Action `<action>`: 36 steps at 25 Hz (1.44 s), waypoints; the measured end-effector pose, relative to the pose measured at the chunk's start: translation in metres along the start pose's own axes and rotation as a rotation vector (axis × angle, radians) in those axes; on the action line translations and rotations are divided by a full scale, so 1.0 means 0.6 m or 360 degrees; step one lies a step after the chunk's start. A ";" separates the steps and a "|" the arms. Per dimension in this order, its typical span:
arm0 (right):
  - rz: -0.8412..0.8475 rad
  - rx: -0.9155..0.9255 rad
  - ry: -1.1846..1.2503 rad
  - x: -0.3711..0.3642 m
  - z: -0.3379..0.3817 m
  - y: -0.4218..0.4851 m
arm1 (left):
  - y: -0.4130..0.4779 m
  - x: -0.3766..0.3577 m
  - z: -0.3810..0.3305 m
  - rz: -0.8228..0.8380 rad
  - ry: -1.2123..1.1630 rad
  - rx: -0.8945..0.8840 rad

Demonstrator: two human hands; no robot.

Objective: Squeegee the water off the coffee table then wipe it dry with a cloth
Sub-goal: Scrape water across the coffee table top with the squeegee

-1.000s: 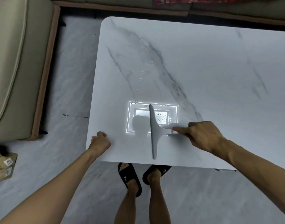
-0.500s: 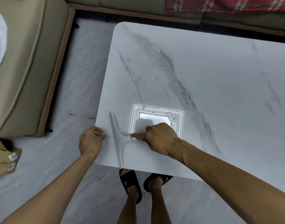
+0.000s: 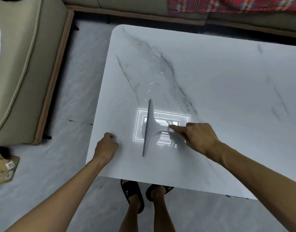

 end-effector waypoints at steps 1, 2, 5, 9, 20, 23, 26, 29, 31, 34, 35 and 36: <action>0.0002 -0.0077 -0.0011 -0.004 -0.036 -0.020 | 0.001 -0.006 -0.011 0.0013 -0.0004 -0.0005; 0.0003 -0.0160 -0.0029 -0.006 -0.070 -0.039 | 0.002 -0.011 -0.023 0.0022 -0.0005 -0.0010; 0.0004 -0.0336 -0.0071 -0.001 -0.138 -0.081 | 0.004 -0.020 -0.052 0.0024 -0.0012 -0.0034; -0.0067 -0.0247 -0.0068 0.053 -0.118 -0.066 | 0.006 -0.013 -0.089 -0.0032 -0.0067 -0.0087; 0.0092 0.0468 -0.0090 0.074 0.126 0.244 | 0.136 0.084 -0.110 -0.0256 -0.0131 0.0022; 0.0088 0.0361 -0.0002 0.060 0.070 0.241 | 0.165 0.072 -0.128 -0.0105 -0.0029 -0.0029; 0.0101 0.0108 0.0103 0.060 -0.029 0.194 | 0.181 0.058 -0.162 0.0083 0.0023 -0.0043; 0.0020 -0.0210 0.0080 0.062 -0.141 0.128 | 0.187 0.043 -0.203 0.0184 0.0116 -0.0120; 0.0039 -0.0419 -0.0037 0.067 -0.205 0.082 | 0.192 0.027 -0.227 0.0259 0.0159 -0.0163; 0.0041 -0.0460 -0.0113 0.090 -0.235 0.046 | 0.195 0.007 -0.247 0.0355 0.0255 -0.0148; 0.0048 -0.0406 -0.0090 0.100 -0.228 0.053 | 0.197 0.002 -0.251 0.0365 0.0271 -0.0131; 0.0054 -0.0330 -0.0043 0.110 -0.214 0.073 | 0.198 0.000 -0.254 0.0360 0.0261 -0.0111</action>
Point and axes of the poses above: each hand's wrist, its own y-axis towards the middle knuckle, its own x-axis out of the back of the hand, z = x × y, the point moved 5 cm from there along y, towards the middle knuckle, and after that the axes turned 9 degrees about -y, right-handed, at the moved point
